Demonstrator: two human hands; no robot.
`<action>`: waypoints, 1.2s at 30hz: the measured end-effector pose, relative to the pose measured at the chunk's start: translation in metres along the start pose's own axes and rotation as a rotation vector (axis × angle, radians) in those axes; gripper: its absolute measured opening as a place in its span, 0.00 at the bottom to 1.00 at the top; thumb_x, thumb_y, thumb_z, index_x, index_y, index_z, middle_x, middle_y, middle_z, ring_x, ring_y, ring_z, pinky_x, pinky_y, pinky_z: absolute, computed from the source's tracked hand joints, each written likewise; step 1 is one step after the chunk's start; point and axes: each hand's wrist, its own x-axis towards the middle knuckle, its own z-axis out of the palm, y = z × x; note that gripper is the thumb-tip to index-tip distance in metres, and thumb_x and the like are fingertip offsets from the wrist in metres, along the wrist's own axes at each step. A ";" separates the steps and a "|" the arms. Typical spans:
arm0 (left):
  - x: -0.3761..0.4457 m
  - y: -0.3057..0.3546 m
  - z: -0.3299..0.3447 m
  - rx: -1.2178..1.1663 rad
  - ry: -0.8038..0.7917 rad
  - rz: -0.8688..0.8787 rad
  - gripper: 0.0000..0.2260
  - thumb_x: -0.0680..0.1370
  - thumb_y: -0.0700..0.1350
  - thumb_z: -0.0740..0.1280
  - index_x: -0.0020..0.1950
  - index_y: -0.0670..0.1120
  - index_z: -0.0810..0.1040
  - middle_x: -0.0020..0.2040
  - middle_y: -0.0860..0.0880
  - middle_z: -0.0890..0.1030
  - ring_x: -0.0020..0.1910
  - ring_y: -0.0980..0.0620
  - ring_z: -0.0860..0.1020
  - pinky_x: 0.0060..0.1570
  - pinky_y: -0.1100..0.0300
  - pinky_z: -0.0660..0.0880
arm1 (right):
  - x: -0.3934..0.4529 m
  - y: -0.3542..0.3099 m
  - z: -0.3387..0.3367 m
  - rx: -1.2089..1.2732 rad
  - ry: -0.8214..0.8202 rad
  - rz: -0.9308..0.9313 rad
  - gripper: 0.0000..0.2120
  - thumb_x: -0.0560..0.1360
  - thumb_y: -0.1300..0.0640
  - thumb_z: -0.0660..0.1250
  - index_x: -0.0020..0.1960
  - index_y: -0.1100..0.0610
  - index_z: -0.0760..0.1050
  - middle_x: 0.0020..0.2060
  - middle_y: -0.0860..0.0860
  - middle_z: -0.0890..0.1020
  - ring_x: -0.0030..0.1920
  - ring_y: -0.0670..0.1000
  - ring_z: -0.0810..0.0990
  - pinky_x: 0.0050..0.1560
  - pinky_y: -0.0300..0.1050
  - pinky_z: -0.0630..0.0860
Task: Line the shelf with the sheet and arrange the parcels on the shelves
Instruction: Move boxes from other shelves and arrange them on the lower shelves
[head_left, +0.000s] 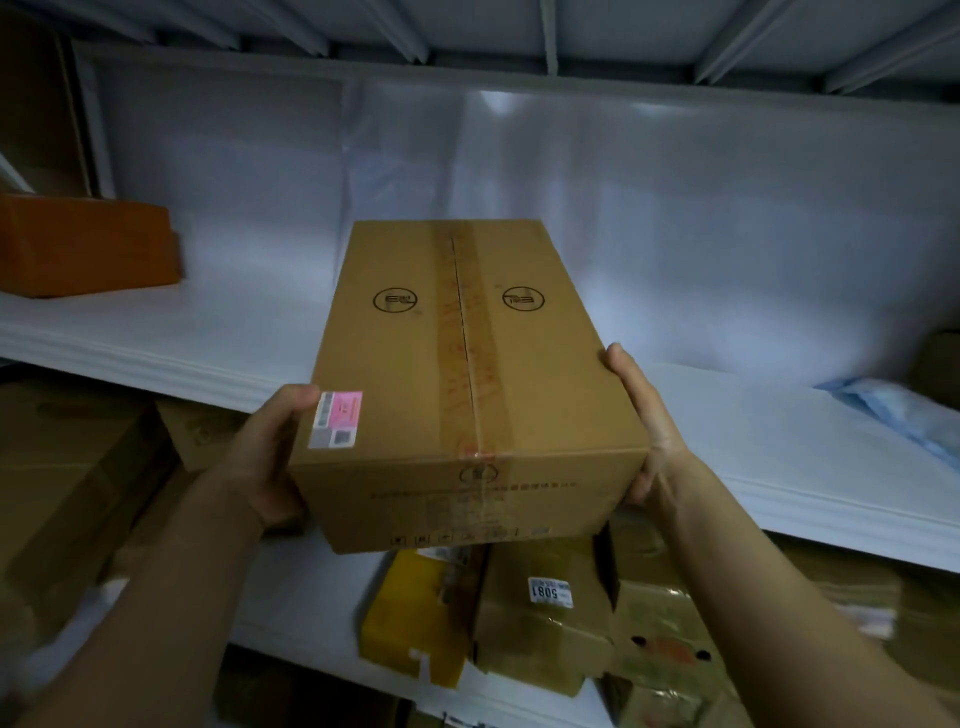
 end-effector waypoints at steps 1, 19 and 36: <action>-0.007 -0.008 0.002 0.004 -0.020 0.020 0.28 0.46 0.56 0.80 0.41 0.44 0.82 0.36 0.44 0.82 0.33 0.47 0.81 0.42 0.52 0.77 | -0.008 0.003 -0.003 0.014 -0.011 -0.001 0.22 0.72 0.36 0.62 0.44 0.55 0.81 0.35 0.54 0.84 0.32 0.53 0.83 0.36 0.46 0.81; -0.141 -0.110 -0.013 -0.110 0.413 -0.017 0.17 0.66 0.56 0.71 0.50 0.48 0.76 0.33 0.46 0.85 0.29 0.48 0.83 0.28 0.51 0.79 | -0.069 0.118 -0.041 -0.322 -0.428 0.142 0.47 0.50 0.37 0.80 0.66 0.50 0.71 0.56 0.54 0.80 0.56 0.55 0.78 0.56 0.57 0.76; -0.189 -0.211 -0.102 -0.198 0.663 -0.160 0.23 0.80 0.49 0.55 0.34 0.49 0.86 0.33 0.49 0.85 0.31 0.50 0.83 0.35 0.51 0.78 | -0.042 0.246 -0.024 -0.384 -0.211 0.448 0.45 0.53 0.41 0.73 0.69 0.51 0.70 0.57 0.59 0.77 0.55 0.58 0.76 0.62 0.58 0.72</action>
